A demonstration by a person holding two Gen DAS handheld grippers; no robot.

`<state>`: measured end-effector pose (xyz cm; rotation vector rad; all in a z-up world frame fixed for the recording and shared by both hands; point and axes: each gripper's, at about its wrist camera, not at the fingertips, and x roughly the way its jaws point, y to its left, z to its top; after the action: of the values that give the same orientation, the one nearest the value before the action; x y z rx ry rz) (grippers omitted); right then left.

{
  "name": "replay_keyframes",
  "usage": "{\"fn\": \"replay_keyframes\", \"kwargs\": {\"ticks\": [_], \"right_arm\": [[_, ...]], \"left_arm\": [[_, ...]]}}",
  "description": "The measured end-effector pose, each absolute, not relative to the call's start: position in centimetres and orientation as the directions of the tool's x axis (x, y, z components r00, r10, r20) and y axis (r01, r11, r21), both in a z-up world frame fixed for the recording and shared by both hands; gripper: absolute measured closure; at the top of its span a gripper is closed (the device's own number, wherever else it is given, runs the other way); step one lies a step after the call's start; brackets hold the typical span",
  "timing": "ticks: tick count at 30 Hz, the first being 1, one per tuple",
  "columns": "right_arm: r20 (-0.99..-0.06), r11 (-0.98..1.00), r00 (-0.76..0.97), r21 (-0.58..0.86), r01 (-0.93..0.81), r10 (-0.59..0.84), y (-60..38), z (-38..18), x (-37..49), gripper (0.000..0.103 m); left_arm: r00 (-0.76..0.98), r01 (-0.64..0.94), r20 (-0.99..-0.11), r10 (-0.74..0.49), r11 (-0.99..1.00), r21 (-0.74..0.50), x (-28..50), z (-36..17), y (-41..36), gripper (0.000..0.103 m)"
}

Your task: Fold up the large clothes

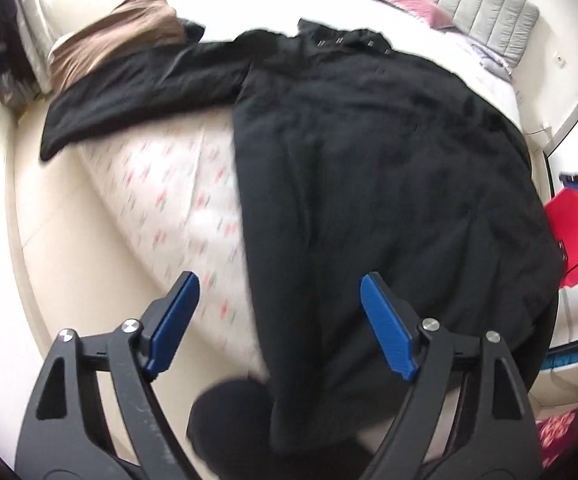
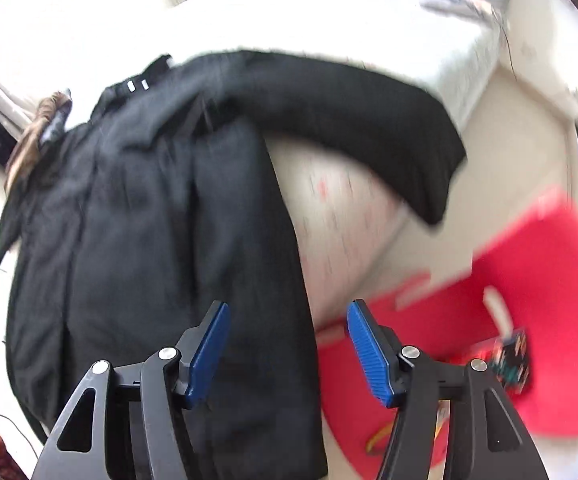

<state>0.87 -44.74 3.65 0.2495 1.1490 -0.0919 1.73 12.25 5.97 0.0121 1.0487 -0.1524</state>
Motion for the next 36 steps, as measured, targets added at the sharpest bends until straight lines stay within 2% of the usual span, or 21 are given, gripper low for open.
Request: {"fn": "replay_keyframes", "kwargs": {"ticks": [4, 8, 16, 18, 19, 20, 21, 24, 28, 30, 32, 33, 34, 35, 36], "right_arm": [[-0.905, 0.968, 0.414, 0.184, 0.172, 0.098, -44.4, 5.7, 9.0, 0.034], [-0.92, 0.964, 0.381, 0.178, 0.198, 0.091, -44.7, 4.5, 18.3, 0.034], [-0.916, 0.919, 0.387, 0.236, 0.315, 0.103, -44.3, -3.5, 31.9, 0.034], [-0.918, 0.907, 0.384, 0.24, 0.346, 0.097, -44.3, -5.5, 33.8, 0.037], [-0.917, 0.911, 0.392, 0.22, 0.348, 0.071, -43.9, -6.3, 34.5, 0.058], [-0.917, 0.926, 0.397, 0.18, 0.331, 0.037, -43.4, -6.9, 35.0, 0.083], [-0.915, 0.936, 0.403, 0.152, 0.318, 0.012, -42.9, -7.2, 35.4, 0.093], [-0.889, 0.96, 0.45, 0.045, 0.275, -0.087, -41.5, -6.3, 35.6, 0.102], [-0.804, 0.925, 0.518, -0.1, 0.367, -0.293, -43.7, -3.2, 36.4, 0.103], [-0.825, 0.926, 0.538, 0.047, 0.374, -0.175, -46.9, -2.7, 37.1, 0.103], [-0.805, 0.936, 0.583, 0.114, 0.332, -0.109, -48.0, -1.4, 36.3, 0.1], [-0.804, 0.946, 0.588, 0.122, 0.3, -0.083, -48.2, -0.9, 35.8, 0.094], [-0.81, 0.956, 0.583, 0.12, 0.268, -0.062, -48.2, -0.7, 35.5, 0.075], [-0.82, 0.967, 0.569, 0.096, 0.236, -0.057, -48.0, -0.5, 35.1, 0.048], [-0.825, 0.977, 0.562, 0.063, 0.206, -0.065, -47.7, -0.4, 34.9, 0.037]], "left_arm": [[0.487, 0.193, -0.86, -0.153, 0.979, -0.065, 6.1, 4.9, 9.5, 0.02], [0.476, 0.246, -0.862, -0.176, 0.967, -0.062, 10.3, 3.5, 5.9, 0.02], [0.462, 0.306, -0.857, -0.226, 0.948, -0.085, 16.4, 0.7, 1.5, 0.02], [0.456, 0.314, -0.861, -0.226, 0.946, -0.082, 17.3, -0.1, 1.2, 0.02], [0.453, 0.315, -0.863, -0.225, 0.946, -0.082, 17.6, -0.4, 1.2, 0.02], [0.448, 0.314, -0.865, -0.225, 0.946, -0.083, 18.0, -0.8, 1.2, 0.02], [0.44, 0.313, -0.869, -0.225, 0.946, -0.086, 18.4, -1.3, 1.3, 0.02], [0.417, 0.312, -0.877, -0.237, 0.944, -0.107, 19.3, -2.2, 1.3, 0.02], [0.374, 0.325, -0.878, -0.298, 0.929, -0.177, 20.1, -2.7, 0.5, 0.02], [0.358, 0.338, -0.876, -0.322, 0.92, -0.2, 20.2, -2.9, -0.6, 0.02], [0.351, 0.365, -0.879, -0.323, 0.912, -0.19, 20.0, -3.0, -1.6, 0.02], [0.351, 0.384, -0.879, -0.323, 0.906, -0.179, 19.8, -3.0, -2.0, 0.02], [0.351, 0.394, -0.879, -0.321, 0.903, -0.172, 19.7, -3.0, -2.2, 0.02], [0.352, 0.399, -0.881, -0.315, 0.902, -0.163, 19.7, -3.1, -2.4, 0.02], [0.351, 0.397, -0.885, -0.306, 0.904, -0.155, 19.7, -3.1, -2.6, 0.02]]}}
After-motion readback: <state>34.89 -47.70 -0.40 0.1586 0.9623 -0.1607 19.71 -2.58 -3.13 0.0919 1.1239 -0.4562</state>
